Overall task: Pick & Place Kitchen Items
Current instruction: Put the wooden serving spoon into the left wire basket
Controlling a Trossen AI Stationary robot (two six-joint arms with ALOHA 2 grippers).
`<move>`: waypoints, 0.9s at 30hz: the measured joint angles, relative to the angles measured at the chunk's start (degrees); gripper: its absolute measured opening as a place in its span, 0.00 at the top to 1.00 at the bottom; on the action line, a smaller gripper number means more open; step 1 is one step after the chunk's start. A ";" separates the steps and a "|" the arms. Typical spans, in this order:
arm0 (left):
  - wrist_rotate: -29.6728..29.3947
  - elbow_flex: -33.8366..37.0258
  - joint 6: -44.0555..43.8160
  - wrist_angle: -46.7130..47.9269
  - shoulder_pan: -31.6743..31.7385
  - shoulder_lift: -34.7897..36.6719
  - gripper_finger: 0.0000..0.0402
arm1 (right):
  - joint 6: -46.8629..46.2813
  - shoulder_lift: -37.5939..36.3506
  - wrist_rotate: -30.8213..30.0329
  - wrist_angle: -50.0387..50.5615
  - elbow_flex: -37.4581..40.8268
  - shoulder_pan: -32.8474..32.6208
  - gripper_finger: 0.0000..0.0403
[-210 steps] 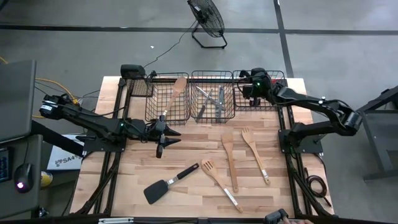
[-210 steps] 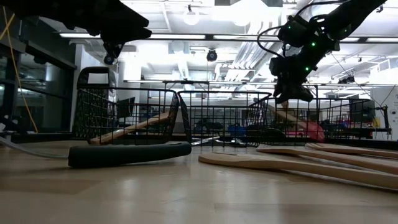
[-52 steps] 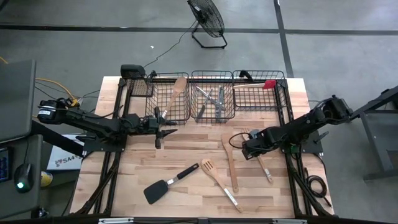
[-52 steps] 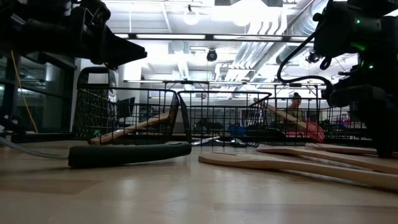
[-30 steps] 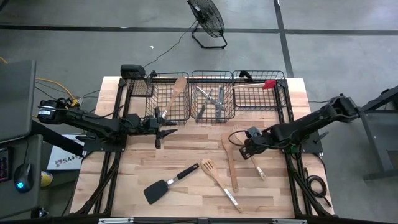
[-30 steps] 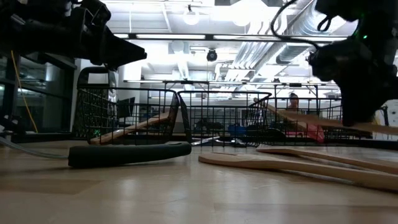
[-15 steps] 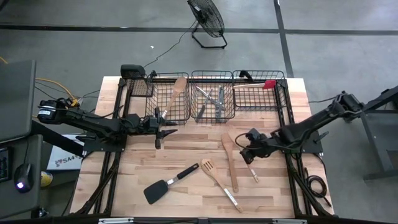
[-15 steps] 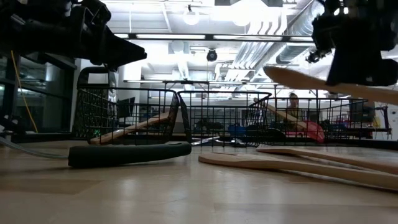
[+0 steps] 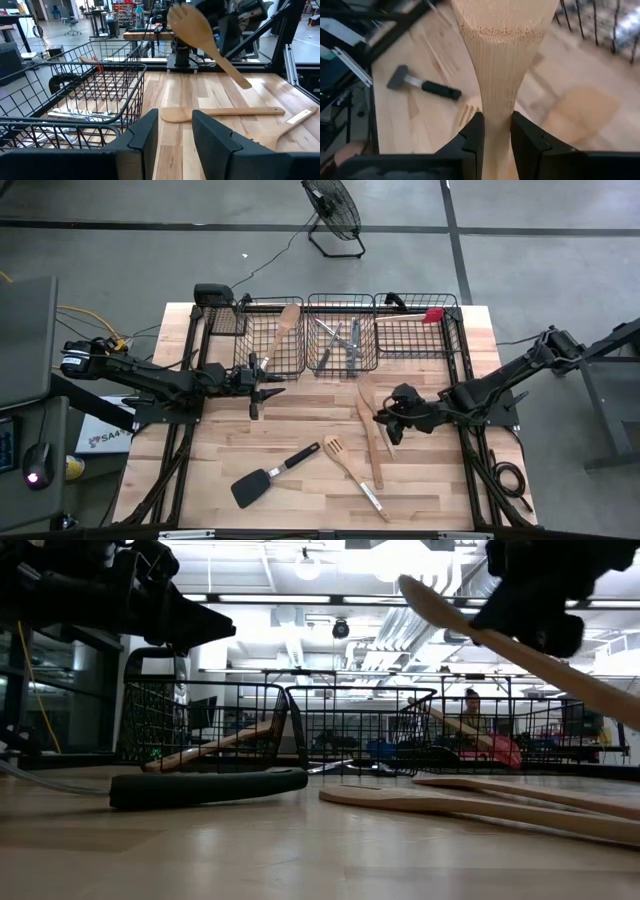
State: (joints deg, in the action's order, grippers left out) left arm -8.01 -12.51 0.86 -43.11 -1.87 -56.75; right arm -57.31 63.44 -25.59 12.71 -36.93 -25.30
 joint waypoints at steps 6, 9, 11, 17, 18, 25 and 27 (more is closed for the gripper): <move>-0.02 0.00 0.04 -0.18 0.00 0.00 0.71 | 10.13 -0.02 -4.98 -8.66 0.00 0.37 0.84; -0.08 0.00 0.30 -0.50 0.00 0.00 0.71 | 14.76 -0.02 -6.41 -13.31 -0.02 0.87 0.84; -0.34 0.00 0.35 -0.48 0.00 0.00 0.71 | 17.69 -0.02 -6.87 -16.35 -0.02 1.26 0.84; -0.46 0.00 0.37 -2.86 0.00 -0.02 0.71 | 27.97 1.21 -11.00 -26.21 -0.07 1.46 0.84; -0.46 0.00 0.36 -3.35 0.00 -0.02 0.71 | 29.94 1.71 -11.43 -28.25 -0.07 1.50 0.84; -0.47 -0.02 0.35 -3.45 0.00 -0.02 0.71 | 40.72 6.91 -11.88 -41.60 -0.09 3.90 0.84; -0.47 -0.02 0.35 -3.49 0.00 -0.02 0.71 | 42.38 8.44 -11.69 -44.22 -0.09 4.92 0.84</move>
State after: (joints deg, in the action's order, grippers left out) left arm -8.48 -12.53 1.21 -46.61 -1.87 -56.77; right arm -14.94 71.88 -37.28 -31.51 -37.01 -20.38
